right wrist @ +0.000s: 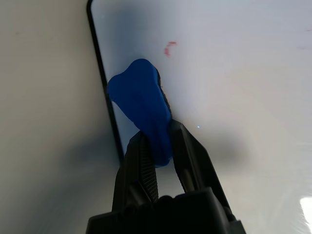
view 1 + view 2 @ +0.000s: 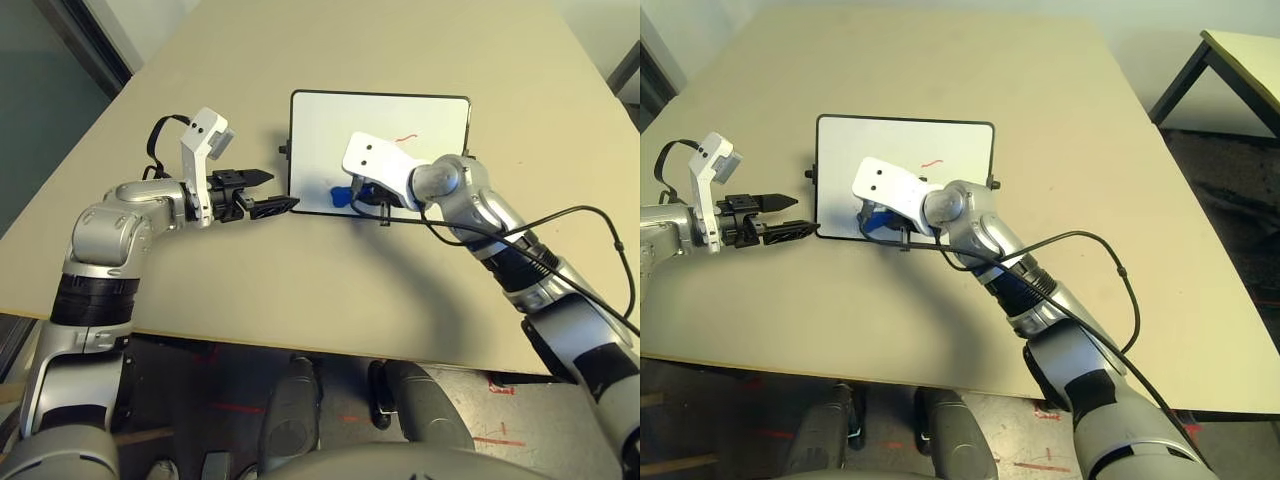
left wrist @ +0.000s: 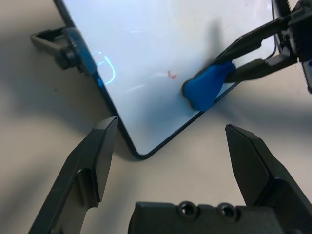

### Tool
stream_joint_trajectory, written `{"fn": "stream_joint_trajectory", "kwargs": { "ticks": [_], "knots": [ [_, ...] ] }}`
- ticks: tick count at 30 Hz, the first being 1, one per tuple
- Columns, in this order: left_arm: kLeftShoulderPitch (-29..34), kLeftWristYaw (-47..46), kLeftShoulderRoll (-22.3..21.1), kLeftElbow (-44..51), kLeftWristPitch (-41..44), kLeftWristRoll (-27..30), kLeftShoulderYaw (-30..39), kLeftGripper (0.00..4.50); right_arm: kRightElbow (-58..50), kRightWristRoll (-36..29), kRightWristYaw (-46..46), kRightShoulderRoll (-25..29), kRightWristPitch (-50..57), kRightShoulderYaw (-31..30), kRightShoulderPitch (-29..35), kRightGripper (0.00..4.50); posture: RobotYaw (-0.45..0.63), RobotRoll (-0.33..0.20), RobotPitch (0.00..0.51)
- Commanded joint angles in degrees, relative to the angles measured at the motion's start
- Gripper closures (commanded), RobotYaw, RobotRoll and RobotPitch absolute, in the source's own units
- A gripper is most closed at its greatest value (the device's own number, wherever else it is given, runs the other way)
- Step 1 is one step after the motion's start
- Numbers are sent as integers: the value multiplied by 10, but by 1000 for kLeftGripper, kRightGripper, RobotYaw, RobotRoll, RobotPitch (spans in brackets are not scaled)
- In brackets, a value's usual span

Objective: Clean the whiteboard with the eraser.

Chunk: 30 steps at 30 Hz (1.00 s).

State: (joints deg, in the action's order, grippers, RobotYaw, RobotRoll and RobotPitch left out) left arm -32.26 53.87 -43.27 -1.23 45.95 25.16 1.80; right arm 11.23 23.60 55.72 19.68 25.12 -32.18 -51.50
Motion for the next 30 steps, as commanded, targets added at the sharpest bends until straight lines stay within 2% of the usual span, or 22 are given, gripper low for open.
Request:
{"fn": "stream_joint_trajectory", "kwargs": {
  "ticks": [1, 7, 11, 24, 30],
  "knots": [
    [5, 1, 2, 3, 3, 1, -6, 0, 64, 16, -23, -9, 8, -8, -5, 3936, -27, 0, 171],
    [12, -1, 2, 7, 4, 2, -4, 0, 115, 7, -58, -26, -3, 25, -63, 3936, -27, 0, 167],
    [13, -2, 4, 8, 4, 3, -4, 0, 124, 1, -66, -30, -4, 30, -75, 3936, -31, 0, 165],
    [11, 1, 5, 7, 6, 3, -7, 0, 19, 9, 0, -16, 33, -18, 4, 3936, -35, 0, 174],
    [12, 1, 4, 7, 7, 3, -6, 0, 22, 5, -10, -24, 32, -9, -4, 3936, -33, 0, 175]
  ]
}}
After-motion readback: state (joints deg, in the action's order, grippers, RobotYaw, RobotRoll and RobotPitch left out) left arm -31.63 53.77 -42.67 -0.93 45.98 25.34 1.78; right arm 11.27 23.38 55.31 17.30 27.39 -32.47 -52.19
